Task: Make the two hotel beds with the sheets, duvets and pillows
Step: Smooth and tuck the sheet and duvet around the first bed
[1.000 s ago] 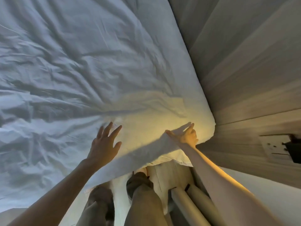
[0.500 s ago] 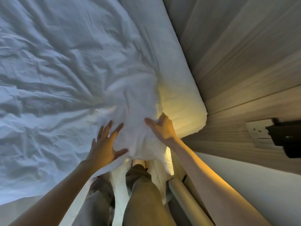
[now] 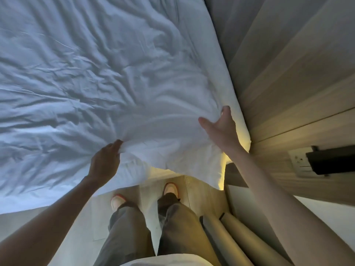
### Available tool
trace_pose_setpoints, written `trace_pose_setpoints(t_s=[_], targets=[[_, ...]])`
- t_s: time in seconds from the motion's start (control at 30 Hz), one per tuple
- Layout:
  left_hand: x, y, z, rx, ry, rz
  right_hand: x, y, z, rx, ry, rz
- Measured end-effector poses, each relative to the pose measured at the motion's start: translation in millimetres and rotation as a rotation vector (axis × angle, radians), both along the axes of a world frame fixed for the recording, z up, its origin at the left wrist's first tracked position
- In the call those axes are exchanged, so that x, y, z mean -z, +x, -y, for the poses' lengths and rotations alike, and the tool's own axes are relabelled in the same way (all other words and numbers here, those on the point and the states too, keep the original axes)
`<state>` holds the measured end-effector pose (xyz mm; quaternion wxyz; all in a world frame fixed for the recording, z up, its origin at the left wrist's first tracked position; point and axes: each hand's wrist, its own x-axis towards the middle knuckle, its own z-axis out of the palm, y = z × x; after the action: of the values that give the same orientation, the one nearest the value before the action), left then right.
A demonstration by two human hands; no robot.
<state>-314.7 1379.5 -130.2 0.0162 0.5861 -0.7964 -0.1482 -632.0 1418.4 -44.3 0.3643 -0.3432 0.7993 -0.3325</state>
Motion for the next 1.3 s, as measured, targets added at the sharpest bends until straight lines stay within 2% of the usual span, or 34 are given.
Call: trace_pose_setpoints(t_s=[0.1, 0.27, 0.37, 0.5, 0.6, 0.67, 0.73, 0.8, 0.9, 0.97, 1.07, 1.13, 1.3], targets=[[-17, -1, 9, -0.04, -0.065, -0.04, -9, 2, -5, -0.027, -0.01, -0.135], [-44, 0, 5, -0.047, -0.133, -0.027, -40, 1, -5, -0.123, -0.14, -0.393], [-60, -7, -7, -0.13, -0.166, -0.053, -55, -2, -4, -0.184, -0.215, -0.578], [-67, -21, -35, -0.177, -0.246, -0.056, -47, -23, -29, -0.134, -0.227, -0.601], [-52, -29, -50, -0.092, -0.247, -0.022, -5, -37, -52, -0.105, 0.028, -0.583], [-35, -33, -54, -0.044, -0.201, 0.012, 19, -39, -53, -0.117, 0.236, -0.611], [-18, -36, -58, -0.019, -0.121, 0.054, 36, -38, -47, -0.166, 0.358, -0.661], [2, -35, -65, 0.001, 0.043, 0.096, 54, -36, -40, -0.27, 0.477, -0.713], [29, -26, -80, 0.103, 0.452, 0.097, 81, -30, -36, -0.368, 0.727, -0.678], [37, -20, -88, 0.128, 0.547, 0.103, 90, -19, -35, -0.479, 0.842, -0.644], [39, -11, -87, -0.004, 0.467, -0.01, 94, 10, -33, -0.727, 0.662, -0.721], [41, 0, -82, -0.002, 0.365, -0.044, 99, 36, -30, -0.844, 0.543, -0.701], [57, 38, -60, 0.011, 0.233, -0.022, 124, 97, -23, -1.016, 0.504, -0.59]])
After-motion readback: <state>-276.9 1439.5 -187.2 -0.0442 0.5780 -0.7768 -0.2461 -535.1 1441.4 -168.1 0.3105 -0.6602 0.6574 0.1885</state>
